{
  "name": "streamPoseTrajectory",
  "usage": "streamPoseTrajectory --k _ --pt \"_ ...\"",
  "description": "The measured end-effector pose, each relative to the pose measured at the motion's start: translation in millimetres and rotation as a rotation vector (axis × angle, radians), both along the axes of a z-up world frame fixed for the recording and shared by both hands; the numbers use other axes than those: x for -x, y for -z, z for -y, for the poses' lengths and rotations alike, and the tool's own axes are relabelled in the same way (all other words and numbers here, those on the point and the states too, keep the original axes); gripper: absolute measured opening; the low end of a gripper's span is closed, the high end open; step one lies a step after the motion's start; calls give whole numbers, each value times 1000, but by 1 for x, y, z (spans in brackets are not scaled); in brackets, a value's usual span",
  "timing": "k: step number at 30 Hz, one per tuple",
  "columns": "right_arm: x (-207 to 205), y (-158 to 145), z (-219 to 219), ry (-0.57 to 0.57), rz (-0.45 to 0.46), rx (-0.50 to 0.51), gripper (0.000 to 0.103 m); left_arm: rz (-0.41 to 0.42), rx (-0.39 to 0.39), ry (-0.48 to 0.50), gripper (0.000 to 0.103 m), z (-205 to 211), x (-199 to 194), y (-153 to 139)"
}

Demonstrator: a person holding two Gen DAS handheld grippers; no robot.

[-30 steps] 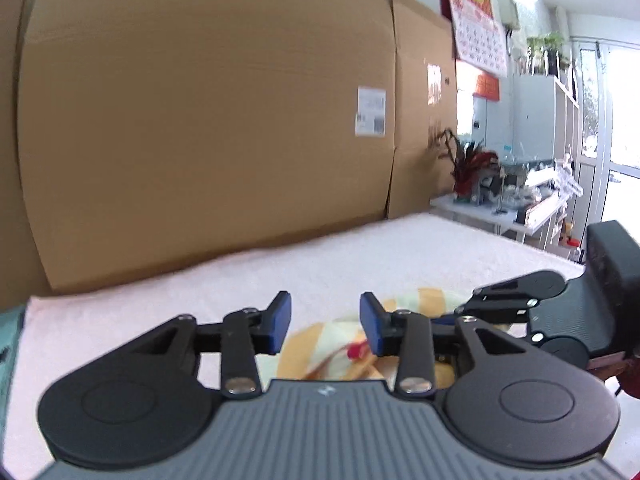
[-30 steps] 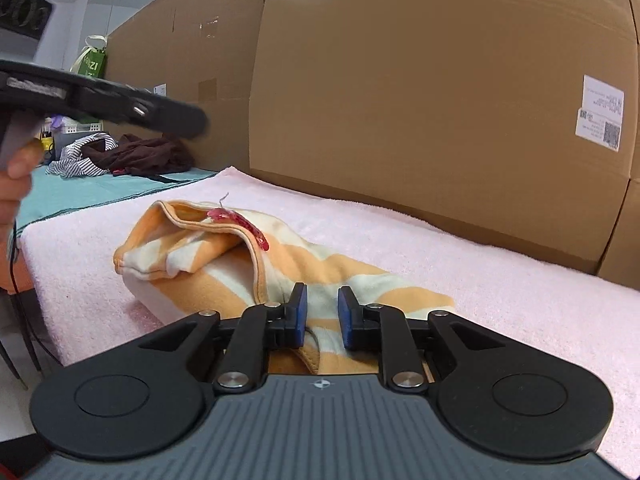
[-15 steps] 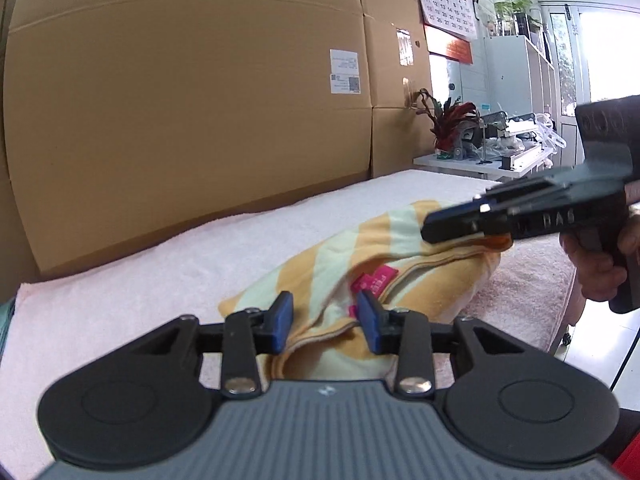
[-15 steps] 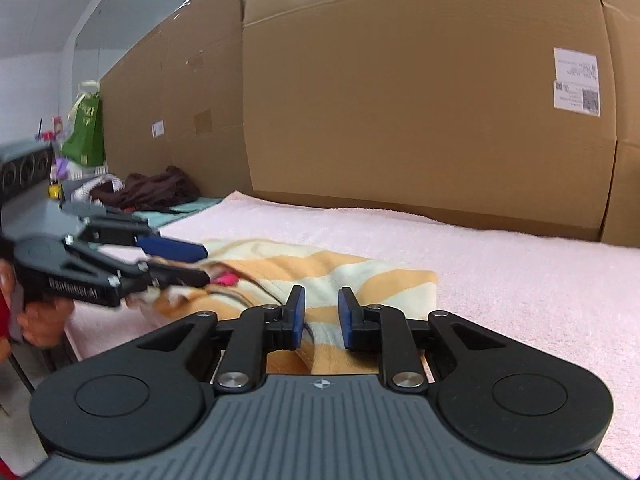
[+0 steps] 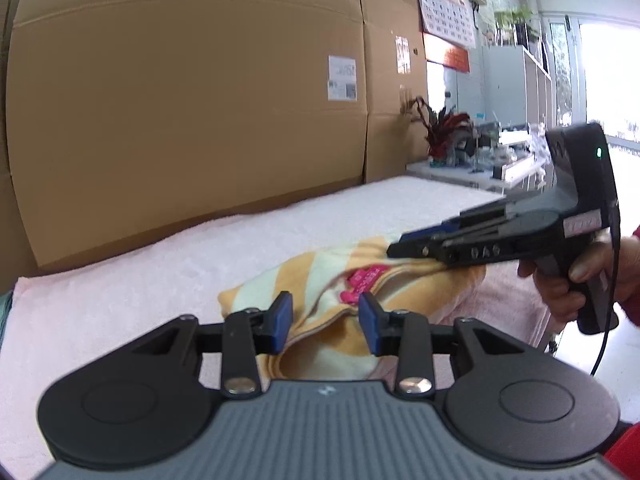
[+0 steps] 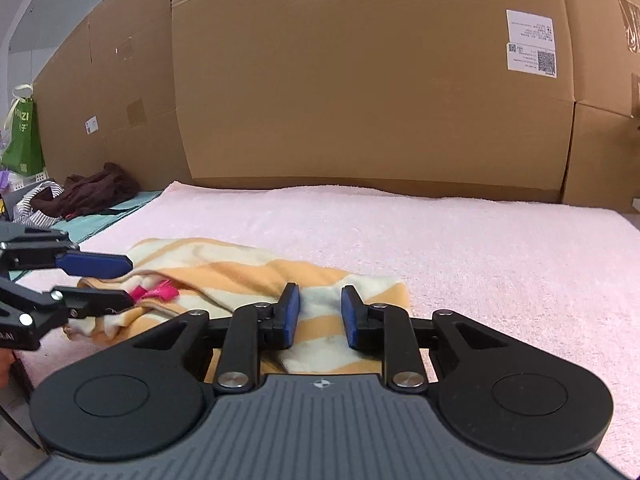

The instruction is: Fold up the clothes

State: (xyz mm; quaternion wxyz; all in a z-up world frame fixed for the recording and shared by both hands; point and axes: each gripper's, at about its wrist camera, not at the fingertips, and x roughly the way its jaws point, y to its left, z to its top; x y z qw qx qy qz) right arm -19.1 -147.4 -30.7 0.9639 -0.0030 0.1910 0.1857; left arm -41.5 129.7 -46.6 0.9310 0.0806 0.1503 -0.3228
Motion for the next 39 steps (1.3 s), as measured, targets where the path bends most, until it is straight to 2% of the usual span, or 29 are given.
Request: streamPoseTrajectory --k 1,3,4,6,8,9,10,15,18,21,23,27,34,35,36,39 --pt "2 -2 3 5 3 -14 25 -6 13 -16 55 3 -2 0" --pt "7 -5 9 14 6 -49 27 -19 39 -49 68 10 -5 -1" --pt "8 -2 10 16 2 -55 27 -25 52 -65 78 13 -6 -1" --pt "13 5 11 22 20 -57 28 -38 78 -97 90 20 -9 -1" --pt "19 10 5 33 65 -14 28 -50 104 -130 88 26 -12 -2" --pt "22 12 0 45 89 10 28 -104 92 -155 84 30 -18 6" --pt "23 14 -3 58 102 16 29 -163 77 -182 86 35 -25 15" --pt "26 20 -5 79 153 22 29 -78 100 -279 89 41 -7 33" --pt "29 24 -7 82 195 40 29 -34 117 -337 102 42 2 43" --pt "31 28 -7 101 214 19 29 -90 212 -322 102 28 -5 47" --pt "34 32 -9 107 241 28 29 -103 221 -312 102 25 -6 47" --pt "39 32 -8 102 259 45 29 -21 132 -299 102 32 6 46" --pt "41 24 4 79 224 -5 31 -11 91 -298 102 32 8 36" --pt "42 20 7 74 215 -12 34 4 90 -298 102 30 11 32" --pt "44 16 10 68 206 -19 40 16 102 -298 102 27 14 28" --pt "54 -1 32 75 220 -81 51 12 138 -291 102 15 19 18"
